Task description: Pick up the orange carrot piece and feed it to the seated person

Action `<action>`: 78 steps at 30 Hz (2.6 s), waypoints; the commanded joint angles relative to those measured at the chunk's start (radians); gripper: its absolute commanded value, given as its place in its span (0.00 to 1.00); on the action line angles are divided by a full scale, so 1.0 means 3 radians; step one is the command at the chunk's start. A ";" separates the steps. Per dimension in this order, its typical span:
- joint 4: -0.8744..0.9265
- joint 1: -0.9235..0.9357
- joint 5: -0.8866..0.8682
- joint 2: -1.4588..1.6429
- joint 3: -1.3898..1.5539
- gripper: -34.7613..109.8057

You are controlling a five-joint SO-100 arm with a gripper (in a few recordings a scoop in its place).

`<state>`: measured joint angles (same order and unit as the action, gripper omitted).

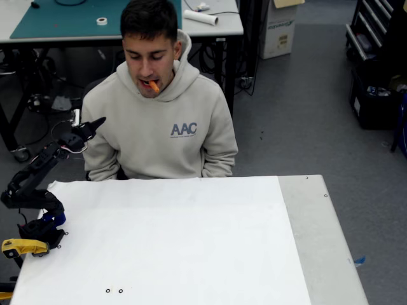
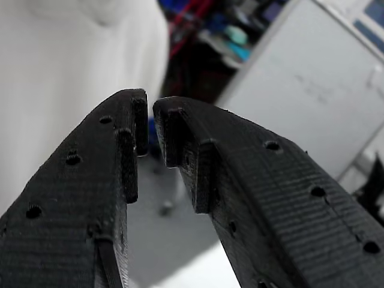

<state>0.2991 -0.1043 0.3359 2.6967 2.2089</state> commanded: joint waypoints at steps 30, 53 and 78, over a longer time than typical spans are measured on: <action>0.0000 0.0179 -0.1309 0.1994 0.2020 0.22; 0.1749 0.0205 -0.1304 0.1994 0.2592 0.23; 0.3058 0.0169 -0.1273 0.2025 0.2311 0.23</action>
<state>1.2026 -0.0476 -0.0383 3.2919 2.9759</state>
